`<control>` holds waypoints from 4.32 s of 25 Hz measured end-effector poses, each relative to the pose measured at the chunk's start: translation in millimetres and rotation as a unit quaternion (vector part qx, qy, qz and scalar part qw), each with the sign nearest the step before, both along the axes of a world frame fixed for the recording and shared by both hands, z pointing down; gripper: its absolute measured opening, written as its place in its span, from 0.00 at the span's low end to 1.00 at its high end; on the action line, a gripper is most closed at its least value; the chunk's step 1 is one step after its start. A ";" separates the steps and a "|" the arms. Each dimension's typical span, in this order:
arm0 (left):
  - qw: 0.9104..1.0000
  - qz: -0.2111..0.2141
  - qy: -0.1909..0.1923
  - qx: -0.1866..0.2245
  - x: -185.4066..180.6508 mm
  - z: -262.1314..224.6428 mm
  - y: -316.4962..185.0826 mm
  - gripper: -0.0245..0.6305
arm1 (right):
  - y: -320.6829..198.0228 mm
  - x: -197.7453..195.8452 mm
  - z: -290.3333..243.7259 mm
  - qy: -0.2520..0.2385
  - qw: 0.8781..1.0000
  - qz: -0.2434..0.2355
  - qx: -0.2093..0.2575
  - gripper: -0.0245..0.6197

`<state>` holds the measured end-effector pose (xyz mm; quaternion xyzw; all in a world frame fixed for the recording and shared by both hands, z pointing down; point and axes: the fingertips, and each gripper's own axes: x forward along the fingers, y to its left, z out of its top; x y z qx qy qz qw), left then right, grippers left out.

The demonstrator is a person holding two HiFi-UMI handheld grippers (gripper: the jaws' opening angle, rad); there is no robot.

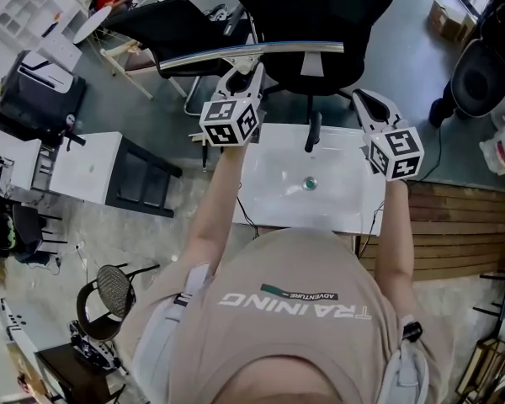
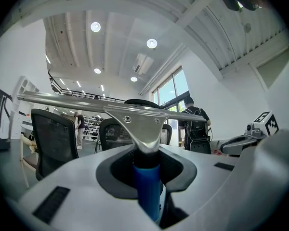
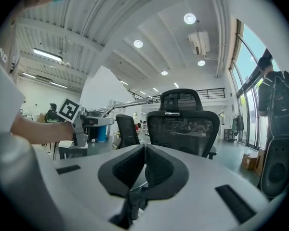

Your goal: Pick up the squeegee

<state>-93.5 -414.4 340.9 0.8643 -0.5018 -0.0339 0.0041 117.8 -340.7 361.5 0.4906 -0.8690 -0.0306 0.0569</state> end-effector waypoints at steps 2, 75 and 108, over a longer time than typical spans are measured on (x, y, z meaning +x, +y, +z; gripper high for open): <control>1.000 0.001 -0.005 0.000 0.1 0.8 -0.4 0.19 | -0.3 1.1 3.6 -0.003 1.000 0.001 -0.003 0.10; 1.000 0.024 -0.017 0.011 8.5 -13.4 -14.8 0.19 | -8.4 8.8 -21.9 -0.032 0.999 0.011 0.021 0.10; 1.000 0.012 -0.016 -0.008 -9.5 3.9 -8.4 0.19 | -3.0 0.6 -2.4 -0.024 1.000 0.007 -0.002 0.10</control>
